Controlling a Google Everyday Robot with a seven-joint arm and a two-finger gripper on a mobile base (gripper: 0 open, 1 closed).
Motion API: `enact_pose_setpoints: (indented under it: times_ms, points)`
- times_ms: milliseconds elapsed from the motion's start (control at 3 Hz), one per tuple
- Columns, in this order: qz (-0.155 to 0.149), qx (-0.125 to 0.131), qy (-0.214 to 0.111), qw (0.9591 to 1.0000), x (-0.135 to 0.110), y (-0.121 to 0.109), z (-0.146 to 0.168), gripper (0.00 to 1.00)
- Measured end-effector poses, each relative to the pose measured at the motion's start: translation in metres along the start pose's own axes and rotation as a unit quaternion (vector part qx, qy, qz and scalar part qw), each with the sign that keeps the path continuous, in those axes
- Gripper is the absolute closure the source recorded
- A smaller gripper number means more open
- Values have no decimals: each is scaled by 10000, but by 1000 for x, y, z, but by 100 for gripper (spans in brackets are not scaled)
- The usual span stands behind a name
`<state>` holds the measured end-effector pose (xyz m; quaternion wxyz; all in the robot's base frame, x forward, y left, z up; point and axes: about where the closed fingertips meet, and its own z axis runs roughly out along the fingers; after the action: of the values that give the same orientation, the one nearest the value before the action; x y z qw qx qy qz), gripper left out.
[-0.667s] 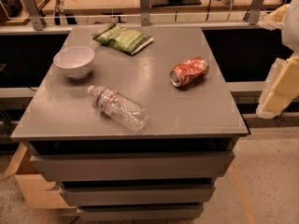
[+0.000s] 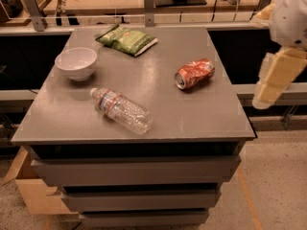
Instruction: Place coke can into white bowl
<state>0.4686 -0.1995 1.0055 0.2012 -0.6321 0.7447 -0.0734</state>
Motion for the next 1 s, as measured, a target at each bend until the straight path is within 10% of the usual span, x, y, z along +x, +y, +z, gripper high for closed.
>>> enact_pose_setpoints:
  times_ms: [333, 1000]
  points:
    - [-660, -381, -67, 9971, -13, -48, 49, 0]
    - [-1718, -1155, -46, 9783, -47, -116, 152, 0]
